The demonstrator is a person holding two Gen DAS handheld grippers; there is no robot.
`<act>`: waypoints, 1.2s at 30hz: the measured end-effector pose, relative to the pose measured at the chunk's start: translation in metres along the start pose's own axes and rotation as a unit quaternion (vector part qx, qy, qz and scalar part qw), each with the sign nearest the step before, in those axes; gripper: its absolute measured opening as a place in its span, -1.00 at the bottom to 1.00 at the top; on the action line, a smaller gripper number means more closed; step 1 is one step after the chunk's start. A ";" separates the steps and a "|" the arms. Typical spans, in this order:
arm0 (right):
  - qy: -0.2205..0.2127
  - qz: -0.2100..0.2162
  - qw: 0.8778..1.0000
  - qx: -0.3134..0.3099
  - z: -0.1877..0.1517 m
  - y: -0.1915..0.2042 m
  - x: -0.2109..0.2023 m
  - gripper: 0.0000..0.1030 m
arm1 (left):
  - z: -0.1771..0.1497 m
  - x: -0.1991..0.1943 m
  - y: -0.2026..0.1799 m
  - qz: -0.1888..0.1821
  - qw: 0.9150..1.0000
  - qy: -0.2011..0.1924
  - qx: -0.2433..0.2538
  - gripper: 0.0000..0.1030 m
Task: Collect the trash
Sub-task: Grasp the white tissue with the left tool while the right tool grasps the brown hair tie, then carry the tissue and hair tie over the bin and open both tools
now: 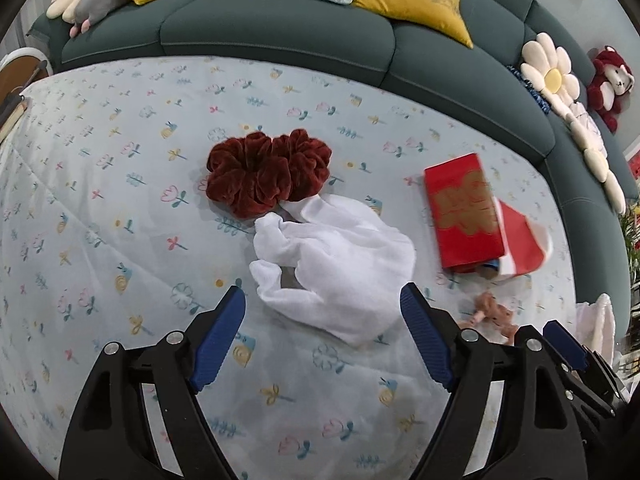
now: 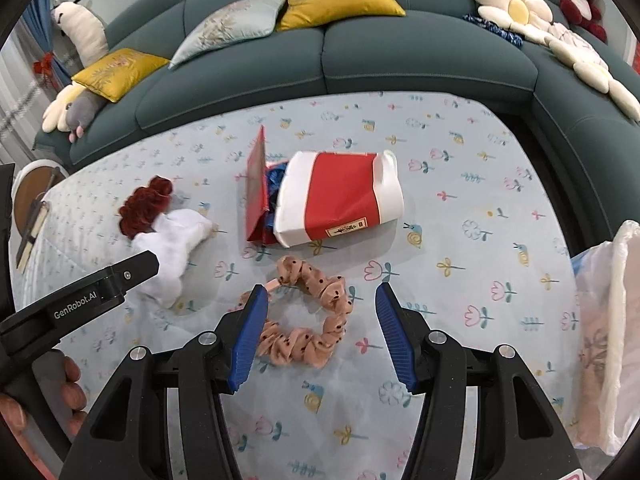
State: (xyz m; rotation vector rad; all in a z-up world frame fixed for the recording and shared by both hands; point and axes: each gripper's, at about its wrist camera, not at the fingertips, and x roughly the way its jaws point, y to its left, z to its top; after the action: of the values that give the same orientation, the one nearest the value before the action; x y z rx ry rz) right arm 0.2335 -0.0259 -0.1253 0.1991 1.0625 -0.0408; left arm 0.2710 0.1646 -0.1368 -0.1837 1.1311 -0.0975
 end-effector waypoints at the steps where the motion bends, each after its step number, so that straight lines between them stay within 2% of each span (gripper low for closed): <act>1: 0.003 -0.002 1.000 0.000 0.000 0.000 0.004 0.06 | 0.001 0.003 0.000 -0.001 1.000 0.002 -0.001 0.47; 3: 0.009 -0.006 1.000 -0.001 0.000 -0.001 0.010 0.06 | 0.001 0.010 0.001 -0.002 1.000 0.006 -0.005 0.45; 7: 0.020 -0.014 1.000 0.000 -0.002 -0.001 0.023 0.04 | 0.000 0.017 0.001 -0.009 1.000 0.012 -0.008 0.27; 8: 0.022 -0.013 1.000 0.001 -0.002 0.000 0.025 -0.02 | -0.001 0.019 0.001 -0.010 1.000 0.013 -0.008 0.17; 10: 0.028 -0.013 1.000 -0.001 -0.004 0.001 0.029 -0.17 | -0.001 0.019 0.000 -0.008 1.000 0.012 -0.004 0.09; 11: 0.032 -0.012 0.999 -0.001 -0.006 0.001 0.032 -0.26 | -0.002 0.019 -0.001 -0.006 1.000 0.010 0.000 -0.08; 12: 0.036 -0.011 0.999 -0.001 -0.008 0.002 0.033 -0.31 | -0.002 0.020 -0.002 -0.005 1.000 0.011 0.004 -0.16; 14: 0.032 -0.013 0.999 -0.005 -0.010 0.004 0.032 -0.37 | -0.003 0.020 -0.003 -0.008 1.000 0.013 0.007 -0.48; 16: 0.033 -0.013 0.999 -0.005 -0.013 0.004 0.032 -0.60 | -0.005 0.019 -0.004 -0.012 1.000 0.017 0.006 -0.67; 17: 0.036 -0.010 0.999 -0.004 -0.015 0.003 0.031 -0.80 | -0.006 0.018 -0.004 -0.013 1.000 0.018 0.005 -0.71; 24: 0.020 0.000 1.000 0.002 -0.020 -0.003 0.009 -0.84 | -0.015 -0.008 -0.016 -0.017 1.000 0.003 0.014 -0.75; 31: -0.039 0.004 0.999 0.010 -0.009 -0.016 -0.049 -0.84 | -0.021 -0.050 -0.046 -0.042 0.998 -0.021 0.028 -0.75; 36: -0.075 0.007 0.997 0.028 -0.002 -0.037 -0.088 -0.84 | -0.023 -0.085 -0.082 -0.057 0.996 -0.043 0.053 -0.75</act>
State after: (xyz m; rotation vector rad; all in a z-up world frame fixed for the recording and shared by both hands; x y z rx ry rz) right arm 0.1841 -0.0669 -0.0550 0.2493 0.9101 -0.0719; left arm 0.2155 0.0961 -0.0548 -0.1576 1.0258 -0.2485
